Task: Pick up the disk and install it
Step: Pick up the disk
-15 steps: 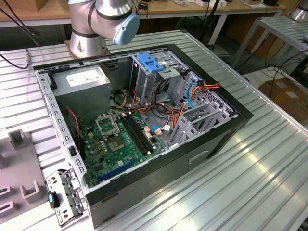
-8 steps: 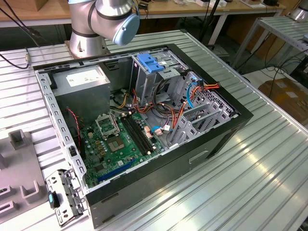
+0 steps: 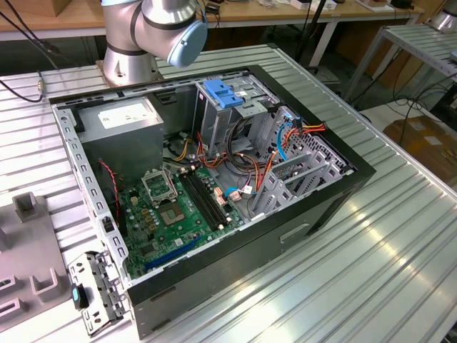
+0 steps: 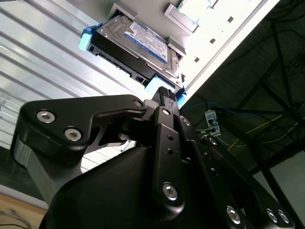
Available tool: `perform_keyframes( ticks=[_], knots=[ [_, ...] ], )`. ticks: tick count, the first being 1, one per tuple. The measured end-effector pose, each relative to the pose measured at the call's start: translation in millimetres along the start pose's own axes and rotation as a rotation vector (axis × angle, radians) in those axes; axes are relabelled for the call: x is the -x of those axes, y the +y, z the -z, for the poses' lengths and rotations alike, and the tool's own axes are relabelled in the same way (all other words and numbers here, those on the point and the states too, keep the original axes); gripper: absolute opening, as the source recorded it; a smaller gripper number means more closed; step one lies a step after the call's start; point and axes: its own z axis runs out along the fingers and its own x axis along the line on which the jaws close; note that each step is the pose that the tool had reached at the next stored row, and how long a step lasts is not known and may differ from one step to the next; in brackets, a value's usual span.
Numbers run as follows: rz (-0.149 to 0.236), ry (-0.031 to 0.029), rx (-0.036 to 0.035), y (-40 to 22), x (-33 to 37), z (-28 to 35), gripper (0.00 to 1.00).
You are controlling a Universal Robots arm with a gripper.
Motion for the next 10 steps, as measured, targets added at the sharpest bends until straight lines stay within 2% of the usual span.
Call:
perform_keyframes(
  ticks=[10],
  knots=[
    [0.025,0.0012,0.0006,0.0,0.0,0.0,0.11]
  ],
)
